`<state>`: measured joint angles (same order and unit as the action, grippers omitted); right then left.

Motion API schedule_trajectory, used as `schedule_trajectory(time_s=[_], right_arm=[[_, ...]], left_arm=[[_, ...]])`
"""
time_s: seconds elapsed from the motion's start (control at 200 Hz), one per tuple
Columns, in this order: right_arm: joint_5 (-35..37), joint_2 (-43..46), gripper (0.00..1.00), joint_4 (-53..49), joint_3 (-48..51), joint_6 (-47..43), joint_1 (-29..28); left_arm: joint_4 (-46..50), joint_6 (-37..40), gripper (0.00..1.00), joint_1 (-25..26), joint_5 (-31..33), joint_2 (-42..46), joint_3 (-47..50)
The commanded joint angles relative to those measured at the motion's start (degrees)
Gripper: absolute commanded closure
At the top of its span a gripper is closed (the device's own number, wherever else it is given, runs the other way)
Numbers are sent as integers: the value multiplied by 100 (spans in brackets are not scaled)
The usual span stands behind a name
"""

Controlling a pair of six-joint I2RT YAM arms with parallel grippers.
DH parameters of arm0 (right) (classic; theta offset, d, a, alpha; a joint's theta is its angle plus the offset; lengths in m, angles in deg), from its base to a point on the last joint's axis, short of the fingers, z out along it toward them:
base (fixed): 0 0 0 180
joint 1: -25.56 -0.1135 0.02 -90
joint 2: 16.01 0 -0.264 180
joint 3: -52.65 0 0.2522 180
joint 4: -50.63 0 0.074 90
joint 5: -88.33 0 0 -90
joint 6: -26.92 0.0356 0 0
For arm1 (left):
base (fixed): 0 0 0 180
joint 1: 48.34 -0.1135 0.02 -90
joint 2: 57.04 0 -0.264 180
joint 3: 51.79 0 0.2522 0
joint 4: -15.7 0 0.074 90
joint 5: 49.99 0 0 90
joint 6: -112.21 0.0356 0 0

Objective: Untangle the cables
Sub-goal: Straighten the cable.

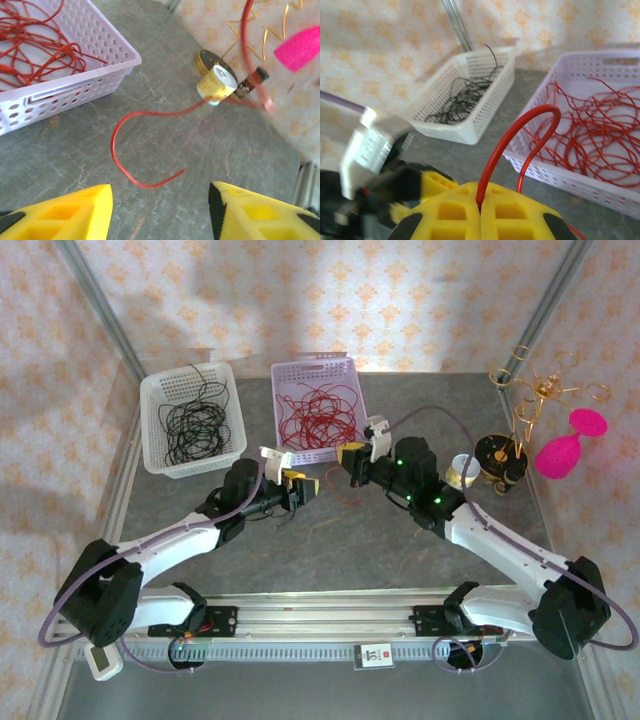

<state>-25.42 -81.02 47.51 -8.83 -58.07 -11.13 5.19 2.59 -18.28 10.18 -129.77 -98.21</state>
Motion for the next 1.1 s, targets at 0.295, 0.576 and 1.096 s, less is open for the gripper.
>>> schedule_trajectory(time_s=[0.295, 0.576, 1.096], right_arm=[[-588, 497, 100, -358, -824, 226, 56], [-491, 657, 100, -382, -888, 289, 56], [849, 746, 100, -1084, -1239, -727, 115]], left_arm=[[-2717, -21, 33, -53, -1287, -1204, -18], [-2991, -226, 91, -52, -804, -1353, 13], [-164, 613, 100, -165, 1831, 667, 194]])
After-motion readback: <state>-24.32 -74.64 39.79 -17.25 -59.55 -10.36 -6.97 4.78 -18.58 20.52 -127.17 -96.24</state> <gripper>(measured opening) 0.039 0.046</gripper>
